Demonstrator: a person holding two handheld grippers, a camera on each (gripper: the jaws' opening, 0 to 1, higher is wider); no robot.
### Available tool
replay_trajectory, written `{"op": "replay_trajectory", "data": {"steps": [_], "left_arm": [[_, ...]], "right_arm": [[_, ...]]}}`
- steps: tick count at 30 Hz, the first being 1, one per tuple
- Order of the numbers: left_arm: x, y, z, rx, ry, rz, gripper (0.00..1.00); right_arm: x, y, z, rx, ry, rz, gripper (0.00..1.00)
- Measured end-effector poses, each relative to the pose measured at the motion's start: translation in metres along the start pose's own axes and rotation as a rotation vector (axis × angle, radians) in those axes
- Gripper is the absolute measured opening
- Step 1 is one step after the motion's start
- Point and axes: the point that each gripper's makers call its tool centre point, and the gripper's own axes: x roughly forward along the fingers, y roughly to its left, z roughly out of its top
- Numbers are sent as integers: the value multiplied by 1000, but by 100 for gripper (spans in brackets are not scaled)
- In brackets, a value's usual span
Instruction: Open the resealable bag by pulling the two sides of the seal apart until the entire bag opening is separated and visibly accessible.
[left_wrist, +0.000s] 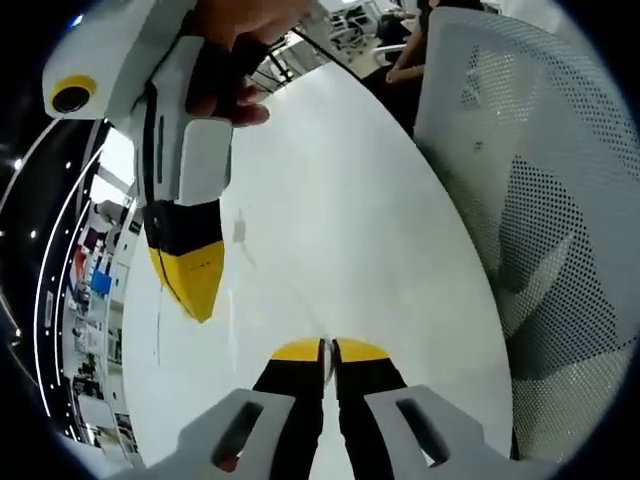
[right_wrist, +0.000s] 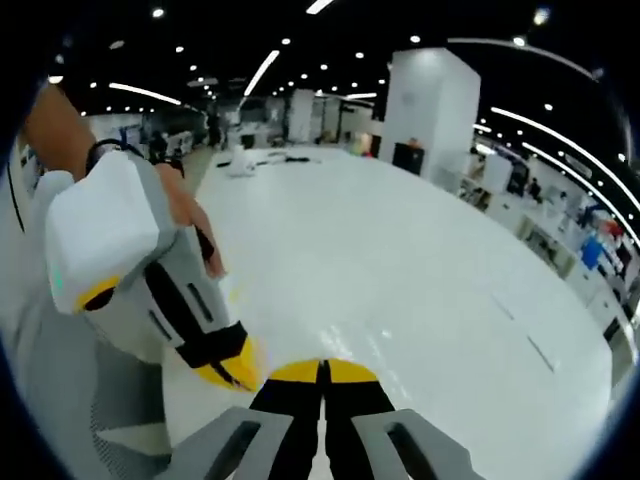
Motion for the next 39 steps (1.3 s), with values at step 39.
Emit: {"op": "replay_trajectory", "data": {"steps": [39], "left_arm": [[-11,20,-13,-282,-47,79,11]], "right_arm": [[2,-10,-11,-48,81,-81,0]]}}
